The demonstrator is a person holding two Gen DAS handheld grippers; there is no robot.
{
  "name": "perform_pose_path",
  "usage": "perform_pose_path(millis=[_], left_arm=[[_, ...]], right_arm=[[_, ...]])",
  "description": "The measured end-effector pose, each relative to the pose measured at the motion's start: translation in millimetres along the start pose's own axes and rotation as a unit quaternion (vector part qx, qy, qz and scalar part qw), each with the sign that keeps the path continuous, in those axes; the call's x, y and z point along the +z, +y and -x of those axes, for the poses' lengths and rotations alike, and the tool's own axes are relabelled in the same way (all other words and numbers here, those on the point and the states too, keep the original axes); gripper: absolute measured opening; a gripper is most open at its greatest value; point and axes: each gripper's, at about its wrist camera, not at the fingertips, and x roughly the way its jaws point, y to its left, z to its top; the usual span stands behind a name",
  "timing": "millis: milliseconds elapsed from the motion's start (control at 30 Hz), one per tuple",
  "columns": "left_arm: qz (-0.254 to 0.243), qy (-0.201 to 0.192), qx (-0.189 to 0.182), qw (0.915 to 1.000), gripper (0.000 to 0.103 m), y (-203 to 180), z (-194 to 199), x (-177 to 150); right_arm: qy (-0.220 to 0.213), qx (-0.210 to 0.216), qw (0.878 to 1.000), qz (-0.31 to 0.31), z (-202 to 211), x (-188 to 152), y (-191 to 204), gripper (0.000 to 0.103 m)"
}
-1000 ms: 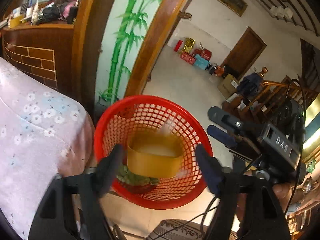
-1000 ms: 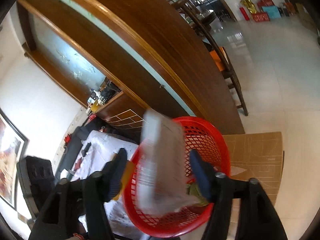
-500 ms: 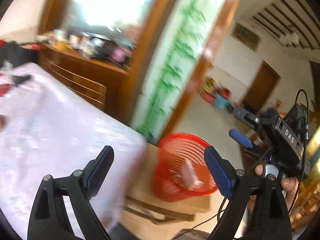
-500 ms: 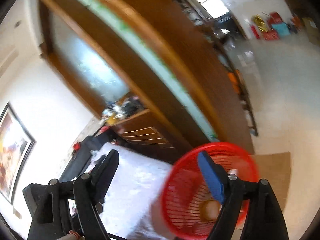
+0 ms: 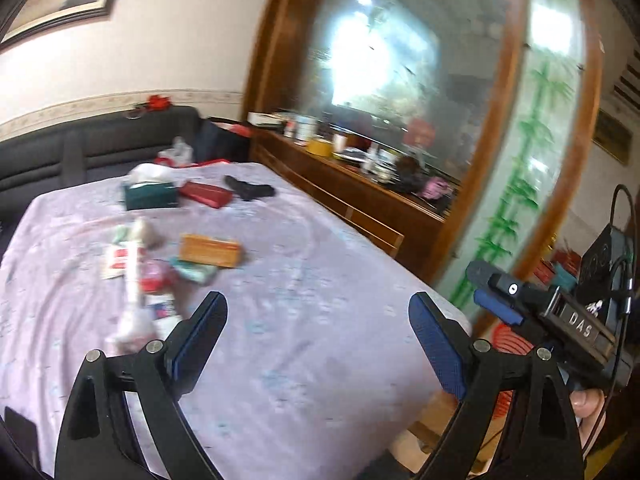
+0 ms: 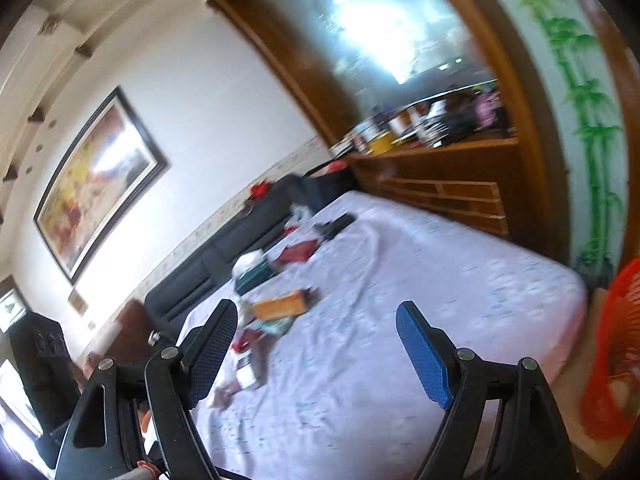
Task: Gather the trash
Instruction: 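Move both open tools back over the table toward the plastic bag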
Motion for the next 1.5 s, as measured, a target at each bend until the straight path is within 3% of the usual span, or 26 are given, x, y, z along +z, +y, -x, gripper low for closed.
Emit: perform_pose_path(millis=[267, 600, 833, 1033, 1200, 1367, 1500], left_arm=[[0.030, 0.000, 0.043, 0.9986, 0.091, 55, 2, -3], [0.058, 0.003, 0.096, 0.9937, 0.091, 117, 6, -22], [0.076, 0.035, 0.118, 0.9895, 0.091, 154, 3, -32], [0.092, 0.071, 0.123, 0.9856, 0.091, 169, -27, -37], [0.097, 0.126, 0.110, 0.9812, 0.090, 185, -71, -44], [0.084, 0.156, 0.142, 0.9738, 0.080, 199, -103, -45], [0.077, 0.175, 0.139, 0.9718, 0.079, 208, -120, -48]], right_arm=[[0.050, 0.023, 0.998, 0.024, -60, -19, 36, 0.086], [0.069, 0.027, 0.996, 0.039, -85, -21, 47, 0.086], [0.097, 0.045, 0.994, 0.024, -110, -25, 41, 0.086], [0.129, 0.065, 0.989, 0.025, -139, -34, 47, 0.086], [0.184, 0.103, 0.976, 0.045, -180, -49, 65, 0.084], [0.241, 0.129, 0.961, 0.040, -229, -63, 77, 0.079], [0.277, 0.129, 0.951, 0.052, -266, -75, 89, 0.077]])
